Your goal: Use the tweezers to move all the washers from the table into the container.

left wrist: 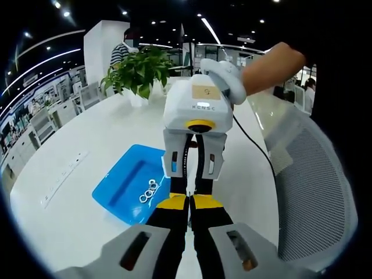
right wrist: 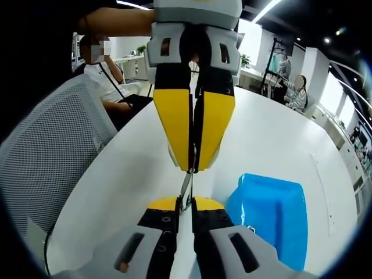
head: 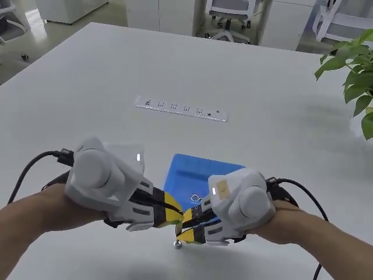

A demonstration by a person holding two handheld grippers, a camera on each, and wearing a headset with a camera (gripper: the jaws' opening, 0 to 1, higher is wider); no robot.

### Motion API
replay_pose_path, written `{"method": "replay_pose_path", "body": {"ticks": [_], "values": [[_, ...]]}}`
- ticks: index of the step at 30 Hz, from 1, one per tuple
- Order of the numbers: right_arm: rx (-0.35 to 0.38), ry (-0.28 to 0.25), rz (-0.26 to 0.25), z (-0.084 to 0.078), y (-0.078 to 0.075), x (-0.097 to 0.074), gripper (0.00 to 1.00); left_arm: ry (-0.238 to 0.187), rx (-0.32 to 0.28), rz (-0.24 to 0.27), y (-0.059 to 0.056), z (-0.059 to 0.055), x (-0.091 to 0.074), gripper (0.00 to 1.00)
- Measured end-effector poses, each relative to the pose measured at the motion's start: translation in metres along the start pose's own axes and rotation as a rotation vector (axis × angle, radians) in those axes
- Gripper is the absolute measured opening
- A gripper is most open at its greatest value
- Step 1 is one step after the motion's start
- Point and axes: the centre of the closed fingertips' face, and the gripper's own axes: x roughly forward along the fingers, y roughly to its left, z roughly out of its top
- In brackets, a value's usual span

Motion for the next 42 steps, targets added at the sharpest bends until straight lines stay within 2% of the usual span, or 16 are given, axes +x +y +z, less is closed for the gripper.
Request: {"method": "replay_pose_path", "body": {"ticks": [10,15,19,26,32,38,42], "values": [[0.031,-0.007,-0.009,-0.001,-0.001,0.0,0.09,0.006,0.002,0.007,0.001,0.0,0.0,0.06],[0.036,-0.005,-0.009,-0.001,0.0,-0.001,0.09,-0.018,-0.011,0.021,0.003,0.004,-0.004,0.12],[0.044,-0.001,-0.011,-0.002,0.0,-0.002,0.09,-0.035,-0.019,0.045,0.008,0.005,-0.009,0.2],[0.046,-0.005,-0.022,0.002,-0.003,-0.01,0.09,-0.043,-0.049,0.058,0.008,-0.003,-0.014,0.31],[0.047,-0.014,-0.037,0.007,-0.006,-0.017,0.09,-0.051,-0.104,0.067,0.005,-0.014,-0.016,0.49],[0.052,-0.019,-0.045,0.011,-0.009,-0.026,0.09,-0.088,-0.154,0.102,0.007,-0.021,-0.023,0.65],[0.061,-0.023,-0.051,0.014,-0.012,-0.032,0.09,-0.118,-0.194,0.124,0.009,-0.022,-0.027,0.75]]}}
